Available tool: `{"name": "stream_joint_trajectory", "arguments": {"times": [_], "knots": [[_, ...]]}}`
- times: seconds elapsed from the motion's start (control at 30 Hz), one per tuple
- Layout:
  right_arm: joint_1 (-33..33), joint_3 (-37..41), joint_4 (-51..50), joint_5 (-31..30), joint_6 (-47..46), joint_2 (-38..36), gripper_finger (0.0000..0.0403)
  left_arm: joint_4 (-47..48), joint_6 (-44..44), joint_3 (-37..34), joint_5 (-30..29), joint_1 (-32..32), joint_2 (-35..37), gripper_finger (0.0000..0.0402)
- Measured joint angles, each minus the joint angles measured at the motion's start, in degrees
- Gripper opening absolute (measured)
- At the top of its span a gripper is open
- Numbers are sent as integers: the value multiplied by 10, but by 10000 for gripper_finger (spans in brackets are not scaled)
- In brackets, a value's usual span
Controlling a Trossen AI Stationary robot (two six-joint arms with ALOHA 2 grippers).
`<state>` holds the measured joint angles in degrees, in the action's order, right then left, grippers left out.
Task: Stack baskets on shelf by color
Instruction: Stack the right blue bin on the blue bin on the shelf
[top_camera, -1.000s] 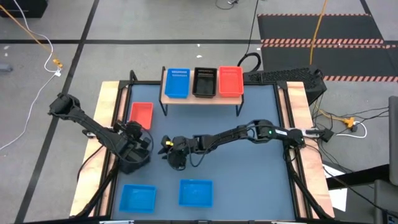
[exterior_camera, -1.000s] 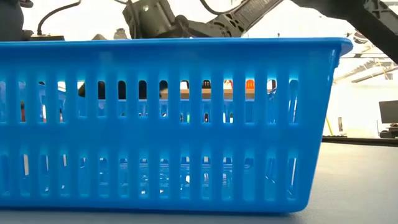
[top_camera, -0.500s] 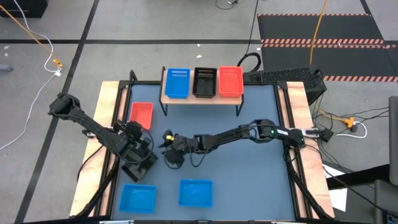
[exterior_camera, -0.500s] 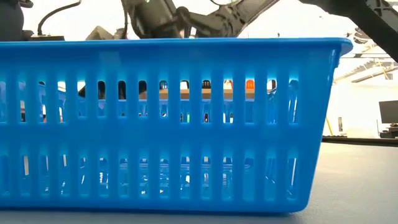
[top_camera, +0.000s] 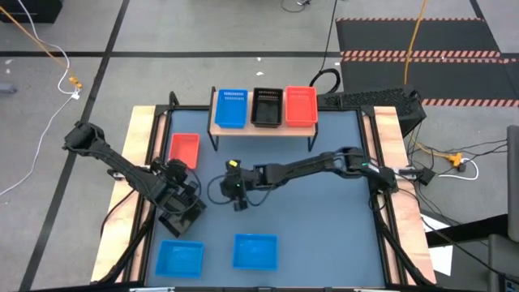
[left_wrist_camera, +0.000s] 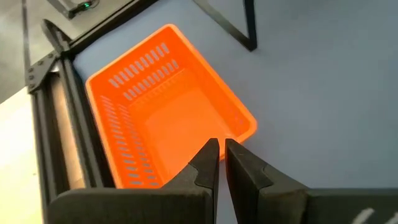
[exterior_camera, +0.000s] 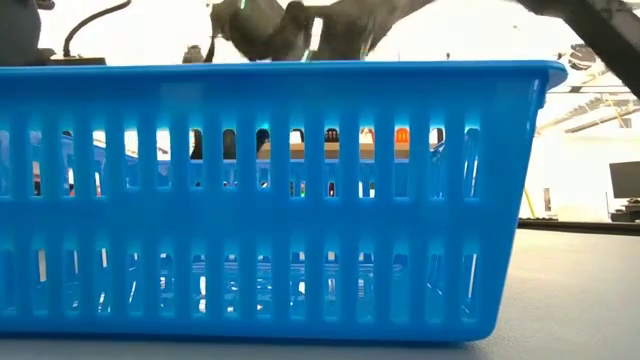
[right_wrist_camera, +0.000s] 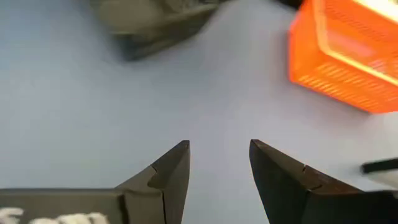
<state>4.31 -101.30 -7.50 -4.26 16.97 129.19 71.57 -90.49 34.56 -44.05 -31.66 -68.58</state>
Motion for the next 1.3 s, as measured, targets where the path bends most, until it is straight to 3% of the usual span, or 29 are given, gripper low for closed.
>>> {"name": "stream_joint_trajectory", "arguments": {"times": [0.33, 0.57, 0.93, 1.3], "knots": [[67, -2, -262, 105, 29, -141, 162, -12, 15, 0, -3, 0, 0, 31], [145, -1, -389, 119, 69, -179, 162, -16, 18, 0, -12, 0, 0, 31], [235, 25, -384, 121, 203, -183, 146, -16, 18, 0, -26, 1, 0, 31], [223, 182, -199, 116, 221, -181, 115, -18, 18, 0, -26, 1, 0, 31]]}}
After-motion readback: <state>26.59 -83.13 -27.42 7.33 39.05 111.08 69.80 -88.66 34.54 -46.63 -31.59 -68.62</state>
